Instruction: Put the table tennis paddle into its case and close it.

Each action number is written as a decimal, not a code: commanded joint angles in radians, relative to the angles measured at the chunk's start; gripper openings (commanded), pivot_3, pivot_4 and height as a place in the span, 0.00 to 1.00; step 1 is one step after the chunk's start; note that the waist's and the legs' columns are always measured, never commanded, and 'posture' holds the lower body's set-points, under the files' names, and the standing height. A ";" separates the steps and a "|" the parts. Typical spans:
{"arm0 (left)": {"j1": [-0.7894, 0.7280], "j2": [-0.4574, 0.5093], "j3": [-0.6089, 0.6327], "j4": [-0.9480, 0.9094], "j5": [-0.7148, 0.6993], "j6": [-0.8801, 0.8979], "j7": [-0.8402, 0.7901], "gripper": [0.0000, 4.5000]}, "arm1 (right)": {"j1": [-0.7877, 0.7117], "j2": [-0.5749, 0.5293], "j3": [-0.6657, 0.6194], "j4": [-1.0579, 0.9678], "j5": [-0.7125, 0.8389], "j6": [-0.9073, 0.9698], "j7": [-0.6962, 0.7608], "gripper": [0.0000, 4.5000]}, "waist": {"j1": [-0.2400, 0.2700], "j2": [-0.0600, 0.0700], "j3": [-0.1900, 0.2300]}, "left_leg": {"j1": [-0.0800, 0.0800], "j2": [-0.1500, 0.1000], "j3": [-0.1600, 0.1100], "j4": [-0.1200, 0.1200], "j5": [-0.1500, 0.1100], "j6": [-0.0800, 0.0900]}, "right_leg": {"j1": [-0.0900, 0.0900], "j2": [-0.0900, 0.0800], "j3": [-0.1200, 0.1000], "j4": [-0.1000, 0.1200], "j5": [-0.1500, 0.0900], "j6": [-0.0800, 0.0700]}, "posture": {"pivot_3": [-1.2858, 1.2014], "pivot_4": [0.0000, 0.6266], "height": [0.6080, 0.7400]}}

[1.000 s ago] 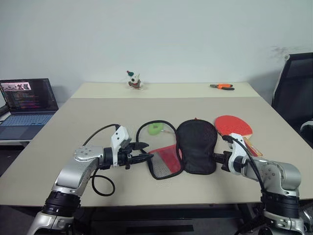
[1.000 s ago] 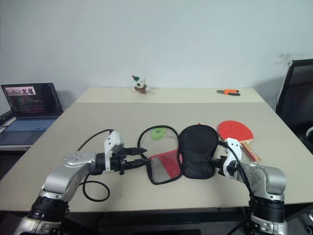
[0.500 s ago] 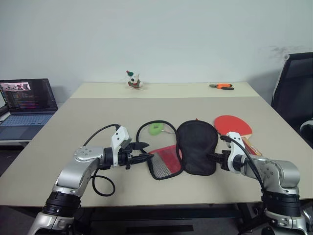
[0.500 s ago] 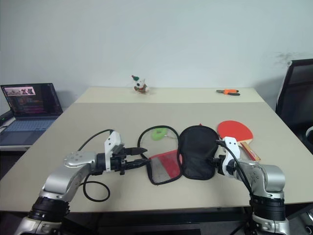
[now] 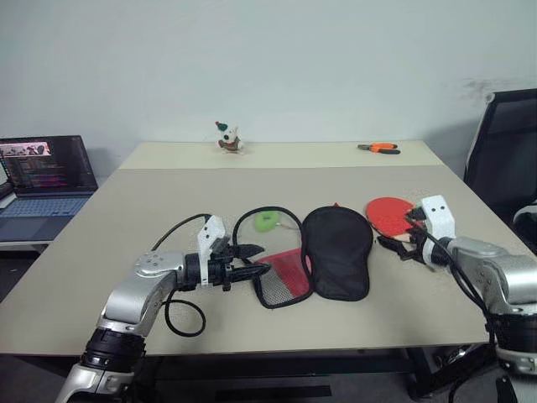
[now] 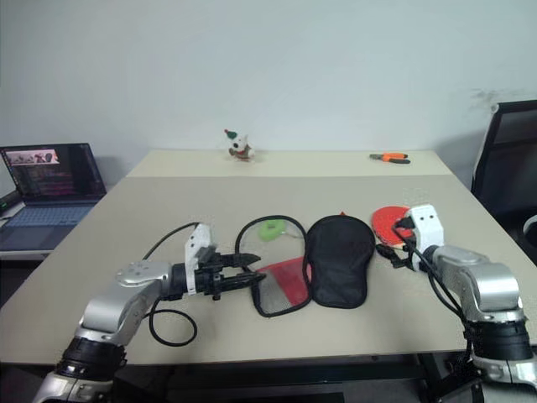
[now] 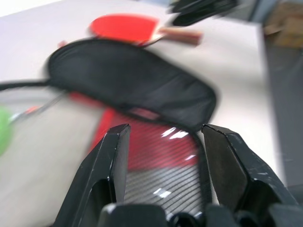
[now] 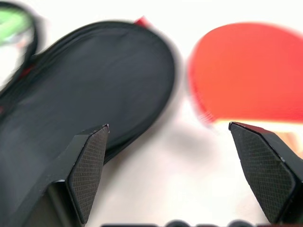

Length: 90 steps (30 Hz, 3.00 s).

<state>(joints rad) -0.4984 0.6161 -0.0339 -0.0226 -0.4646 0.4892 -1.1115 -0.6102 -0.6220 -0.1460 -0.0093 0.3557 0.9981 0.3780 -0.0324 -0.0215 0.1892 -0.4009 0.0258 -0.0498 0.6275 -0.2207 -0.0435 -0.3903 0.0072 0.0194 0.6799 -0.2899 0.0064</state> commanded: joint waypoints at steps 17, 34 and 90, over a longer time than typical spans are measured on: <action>-0.070 0.002 -0.002 -0.053 0.008 0.007 0.021 0.59 | -0.251 -0.044 0.061 0.877 -0.247 -0.482 0.119 0.99 | -0.003 0.001 0.000 | 0.001 0.000 0.004 0.000 0.000 0.000 | 0.000 0.000 0.001 0.000 0.003 -0.005 | 0.52 0.24 1.00; -0.052 0.032 0.012 -0.074 0.007 0.016 0.046 0.59 | -0.281 0.023 -0.026 0.884 -0.225 -0.488 0.013 0.25 | -0.007 0.000 0.000 | 0.002 0.000 0.003 0.002 0.000 0.000 | 0.002 0.000 0.004 0.001 0.003 -0.005 | 0.52 0.24 1.00; 0.052 0.075 0.077 -0.075 0.006 -0.010 0.081 0.59 | 0.107 0.565 0.013 -0.302 -0.123 0.175 -0.389 0.46 | -0.001 0.003 0.002 | -0.008 0.002 0.014 0.001 0.000 0.000 | -0.018 0.004 0.018 0.009 0.003 -0.005 | 0.52 0.24 1.00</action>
<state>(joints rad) -0.4432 0.6892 0.0334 -0.0749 -0.4575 0.4943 -1.0343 -0.4992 -0.0530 -0.1360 -0.2677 0.2328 1.2017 -0.0174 -0.0339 -0.0181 0.1910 -0.4089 0.0280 -0.0357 0.6285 -0.2206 -0.0436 -0.4087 0.0107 0.0372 0.6888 -0.2864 0.0013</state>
